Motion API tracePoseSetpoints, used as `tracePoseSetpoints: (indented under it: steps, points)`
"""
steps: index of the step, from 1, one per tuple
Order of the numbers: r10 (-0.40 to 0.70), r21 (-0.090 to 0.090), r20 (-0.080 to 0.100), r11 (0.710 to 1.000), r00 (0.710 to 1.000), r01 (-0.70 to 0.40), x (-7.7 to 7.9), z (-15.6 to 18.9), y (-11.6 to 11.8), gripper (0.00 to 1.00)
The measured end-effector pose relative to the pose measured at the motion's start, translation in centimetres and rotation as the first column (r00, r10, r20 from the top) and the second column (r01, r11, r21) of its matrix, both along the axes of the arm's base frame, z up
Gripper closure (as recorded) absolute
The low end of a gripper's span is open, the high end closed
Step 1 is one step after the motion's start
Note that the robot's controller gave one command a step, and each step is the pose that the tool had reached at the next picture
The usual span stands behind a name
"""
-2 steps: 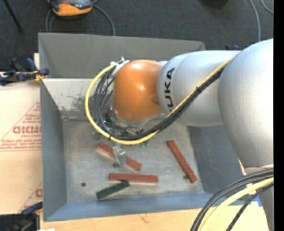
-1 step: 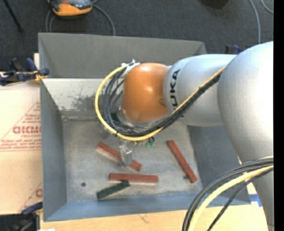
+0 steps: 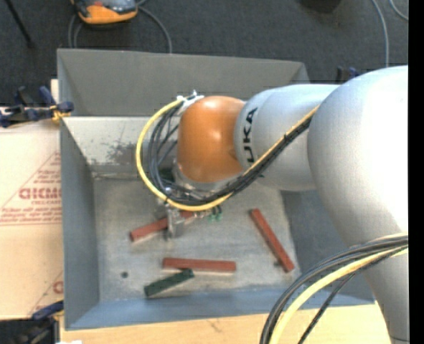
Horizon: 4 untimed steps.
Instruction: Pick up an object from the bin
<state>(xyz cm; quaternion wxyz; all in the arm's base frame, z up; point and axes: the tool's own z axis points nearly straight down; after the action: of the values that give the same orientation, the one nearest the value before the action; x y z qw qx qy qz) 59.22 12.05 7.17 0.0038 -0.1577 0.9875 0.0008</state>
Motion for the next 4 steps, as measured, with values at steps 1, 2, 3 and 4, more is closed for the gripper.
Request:
tracePoseSetpoints:
  steps: [1,2,3,4]
  points:
    - [-0.014,0.002,0.000,1.000,1.000,0.014,0.05,-0.02,0.63,1.00]
    - [-0.016,0.002,0.000,1.000,1.000,0.016,0.05,-0.02,0.62,1.00]
    - [-0.019,0.002,-0.001,1.000,1.000,0.019,0.05,-0.02,0.62,1.00]
    - [-0.020,0.002,-0.001,1.000,1.000,0.020,0.05,-0.02,0.62,1.00]
